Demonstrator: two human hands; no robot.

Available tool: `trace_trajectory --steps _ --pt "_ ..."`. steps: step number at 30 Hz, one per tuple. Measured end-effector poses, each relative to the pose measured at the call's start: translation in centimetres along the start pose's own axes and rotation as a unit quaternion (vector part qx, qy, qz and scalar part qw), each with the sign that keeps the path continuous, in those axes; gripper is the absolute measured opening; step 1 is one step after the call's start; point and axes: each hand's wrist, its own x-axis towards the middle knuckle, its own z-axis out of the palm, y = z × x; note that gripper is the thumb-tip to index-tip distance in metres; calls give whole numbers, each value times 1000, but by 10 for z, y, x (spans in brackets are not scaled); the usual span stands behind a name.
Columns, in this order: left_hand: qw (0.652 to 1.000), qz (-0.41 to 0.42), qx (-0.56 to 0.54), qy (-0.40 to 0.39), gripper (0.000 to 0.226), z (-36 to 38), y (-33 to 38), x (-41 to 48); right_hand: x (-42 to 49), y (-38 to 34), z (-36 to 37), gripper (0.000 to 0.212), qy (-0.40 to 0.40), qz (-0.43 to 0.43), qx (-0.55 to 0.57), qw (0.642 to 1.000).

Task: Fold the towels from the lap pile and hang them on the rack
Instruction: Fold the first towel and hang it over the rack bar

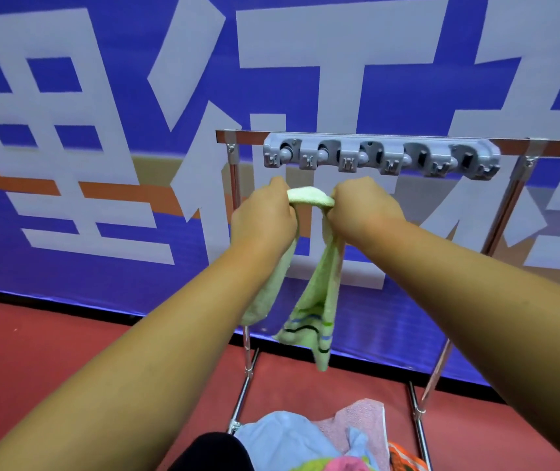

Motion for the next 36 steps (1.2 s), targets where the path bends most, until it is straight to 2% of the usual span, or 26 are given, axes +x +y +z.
trace_trajectory --steps 5,8,10,12,15,19,24,31,35,36 --pt "993 65 102 9 9 -24 -19 22 4 -16 5 19 6 2 4 1000" --pt "977 107 186 6 27 -34 -32 32 10 -30 2 28 29 -12 5 999" --pt "965 125 230 -6 39 -37 -41 39 17 -38 -3 25 40 -25 6 999" --pt "961 126 246 -22 35 -37 -51 48 25 -47 -9 24 53 -37 -3 998" --pt "965 112 239 -8 21 -37 -64 69 36 -59 -20 13 62 -50 -31 996" --pt "972 102 213 12 6 -38 -75 90 52 -69 -31 13 60 -51 -29 996" --pt "982 71 170 37 13 -42 -77 108 72 -78 -38 14 89 -54 -16 994" --pt "986 39 154 50 8 -31 -75 122 87 -84 -28 10 100 -57 -42 992" --pt "987 29 158 14 12 -14 -83 114 84 -81 -16 11 43 -60 -83 994" --pt "988 27 154 -2 13 -7 -87 109 83 -79 -9 18 36 -67 -91 993"
